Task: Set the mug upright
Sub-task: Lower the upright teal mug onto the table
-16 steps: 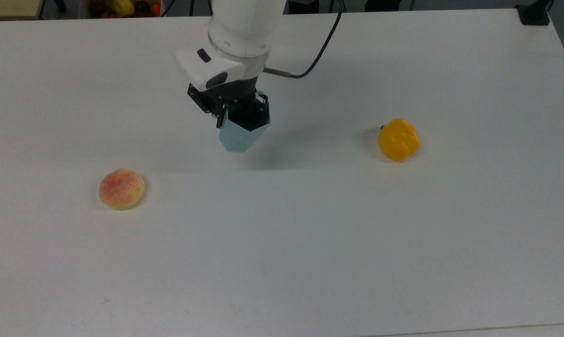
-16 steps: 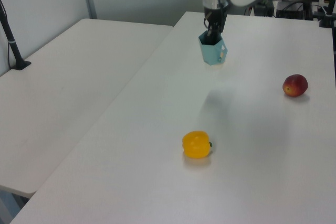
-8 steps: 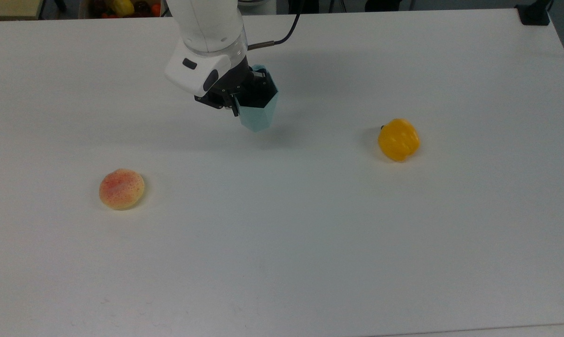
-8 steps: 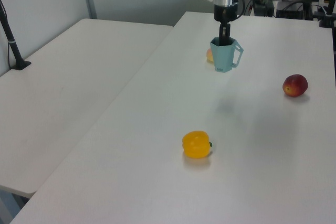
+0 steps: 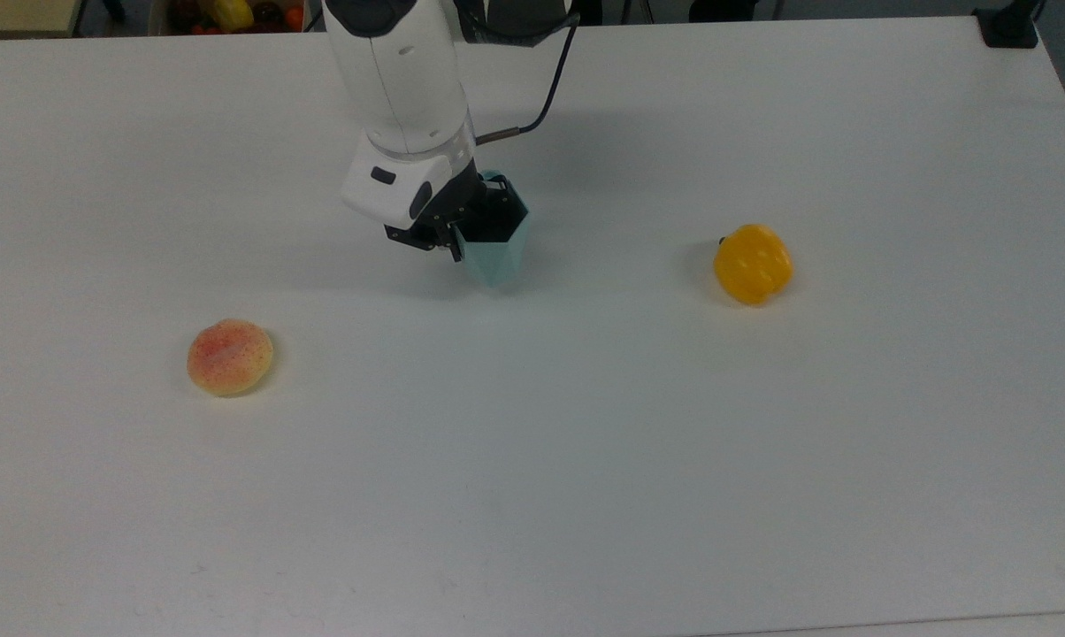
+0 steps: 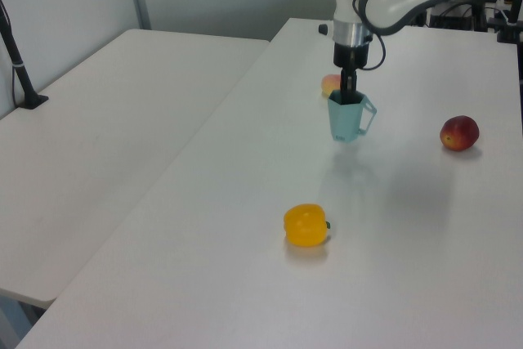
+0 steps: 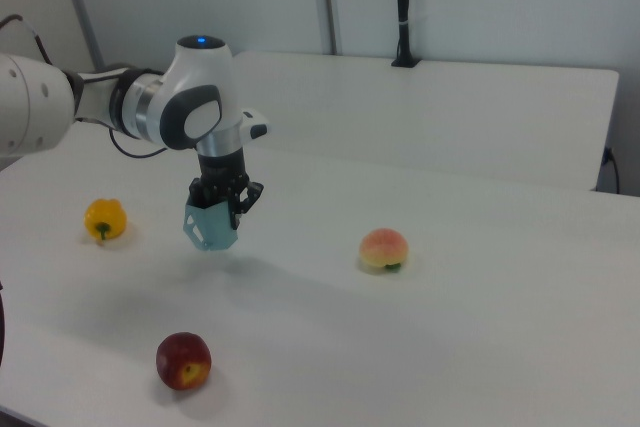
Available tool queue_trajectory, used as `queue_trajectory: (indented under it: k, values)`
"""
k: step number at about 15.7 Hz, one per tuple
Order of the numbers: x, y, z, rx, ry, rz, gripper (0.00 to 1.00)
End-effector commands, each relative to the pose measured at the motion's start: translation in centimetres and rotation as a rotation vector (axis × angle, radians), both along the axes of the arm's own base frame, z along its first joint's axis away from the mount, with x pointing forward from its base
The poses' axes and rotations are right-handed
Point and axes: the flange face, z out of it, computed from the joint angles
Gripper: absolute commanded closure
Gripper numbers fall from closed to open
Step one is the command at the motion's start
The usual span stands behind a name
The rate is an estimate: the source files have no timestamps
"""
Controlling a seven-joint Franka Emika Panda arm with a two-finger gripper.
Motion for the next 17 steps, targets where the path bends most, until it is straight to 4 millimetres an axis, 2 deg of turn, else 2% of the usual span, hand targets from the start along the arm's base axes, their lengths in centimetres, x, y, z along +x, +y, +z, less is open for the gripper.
queue_trajectory:
  k: [1, 2, 4, 6, 7, 8, 10, 11, 13, 14, 15, 17]
  values:
    - [0.2, 1.4, -2.0, 0.016, -0.024, 0.036, 1.0]
    - [0.2, 1.6, -3.1, 0.009, -0.008, 0.045, 1.0]
    - [0.4, 2.1, -3.7, 0.011, -0.019, 0.073, 1.0]
    - [0.4, 2.3, -4.3, 0.011, -0.011, 0.064, 0.93]
    - [0.4, 2.3, -4.4, 0.011, -0.008, 0.059, 0.84]
    - [0.4, 2.3, -4.2, 0.013, -0.004, 0.041, 0.64]
    - [0.4, 2.2, -3.6, 0.016, -0.002, -0.028, 0.07]
    - [0.3, 2.2, -3.1, 0.015, 0.006, -0.044, 0.0]
    - [0.0, 1.9, -0.9, 0.018, 0.005, -0.052, 0.0]
    - [-0.2, 1.9, 1.0, 0.02, 0.001, -0.052, 0.0]
    - [-0.6, 1.9, 3.1, 0.022, 0.007, -0.051, 0.0]
    - [-1.7, 1.8, 8.8, 0.027, -0.007, -0.069, 0.0]
